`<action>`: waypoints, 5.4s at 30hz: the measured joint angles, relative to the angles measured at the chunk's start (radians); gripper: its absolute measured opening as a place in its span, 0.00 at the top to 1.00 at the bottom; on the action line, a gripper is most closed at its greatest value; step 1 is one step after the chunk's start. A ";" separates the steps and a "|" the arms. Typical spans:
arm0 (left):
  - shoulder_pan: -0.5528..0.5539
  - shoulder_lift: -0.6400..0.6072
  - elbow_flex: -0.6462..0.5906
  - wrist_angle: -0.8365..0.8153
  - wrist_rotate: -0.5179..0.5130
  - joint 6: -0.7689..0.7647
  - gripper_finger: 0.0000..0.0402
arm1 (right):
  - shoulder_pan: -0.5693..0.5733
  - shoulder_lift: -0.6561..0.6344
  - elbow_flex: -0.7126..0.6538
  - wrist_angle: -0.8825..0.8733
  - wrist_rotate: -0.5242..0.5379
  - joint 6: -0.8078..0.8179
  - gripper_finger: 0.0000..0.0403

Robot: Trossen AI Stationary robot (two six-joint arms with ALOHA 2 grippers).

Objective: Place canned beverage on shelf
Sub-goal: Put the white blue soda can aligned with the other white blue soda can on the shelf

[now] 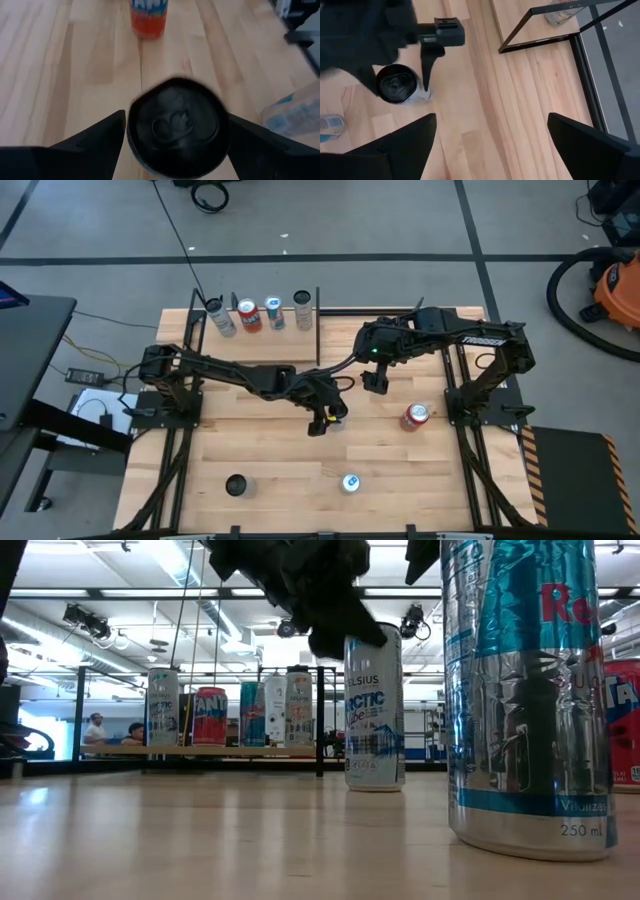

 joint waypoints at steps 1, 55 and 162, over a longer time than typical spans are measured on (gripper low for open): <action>0.000 0.001 -0.001 -0.010 -0.002 -0.005 0.21 | 0.000 0.000 0.000 0.000 0.000 0.000 0.03; 0.268 -0.608 -0.002 -0.779 -0.301 -0.136 0.35 | 0.042 0.000 -0.002 -0.046 0.017 0.023 0.03; 1.057 -1.016 -0.555 -0.554 -0.099 0.016 0.19 | 0.124 -0.002 -0.002 -0.051 0.029 0.071 0.03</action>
